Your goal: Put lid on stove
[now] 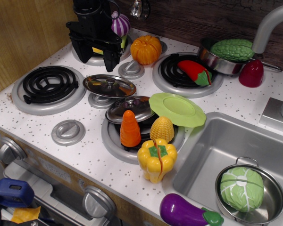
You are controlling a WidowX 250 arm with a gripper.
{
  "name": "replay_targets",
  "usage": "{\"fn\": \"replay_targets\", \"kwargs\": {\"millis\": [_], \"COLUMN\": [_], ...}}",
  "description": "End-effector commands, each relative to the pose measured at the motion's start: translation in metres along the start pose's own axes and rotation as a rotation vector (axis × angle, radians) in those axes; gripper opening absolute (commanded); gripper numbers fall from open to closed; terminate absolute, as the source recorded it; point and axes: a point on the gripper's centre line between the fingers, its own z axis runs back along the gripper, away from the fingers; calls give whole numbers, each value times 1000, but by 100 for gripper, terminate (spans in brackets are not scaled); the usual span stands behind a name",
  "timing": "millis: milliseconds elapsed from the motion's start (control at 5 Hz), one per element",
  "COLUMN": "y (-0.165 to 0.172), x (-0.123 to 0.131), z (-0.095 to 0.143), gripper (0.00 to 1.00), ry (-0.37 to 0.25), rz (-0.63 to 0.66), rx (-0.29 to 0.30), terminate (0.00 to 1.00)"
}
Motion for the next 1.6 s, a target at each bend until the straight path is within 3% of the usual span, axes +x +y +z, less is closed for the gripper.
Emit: {"fn": "replay_targets", "kwargs": {"millis": [0, 600, 1400], "y": [0, 0, 0], "x": [0, 18, 14], "z": [0, -7, -29], "gripper": [100, 100, 100], "ry": [0, 40, 44], "rz": [0, -63, -64], "rx": [0, -54, -129], "terminate": [0, 0, 0]}}
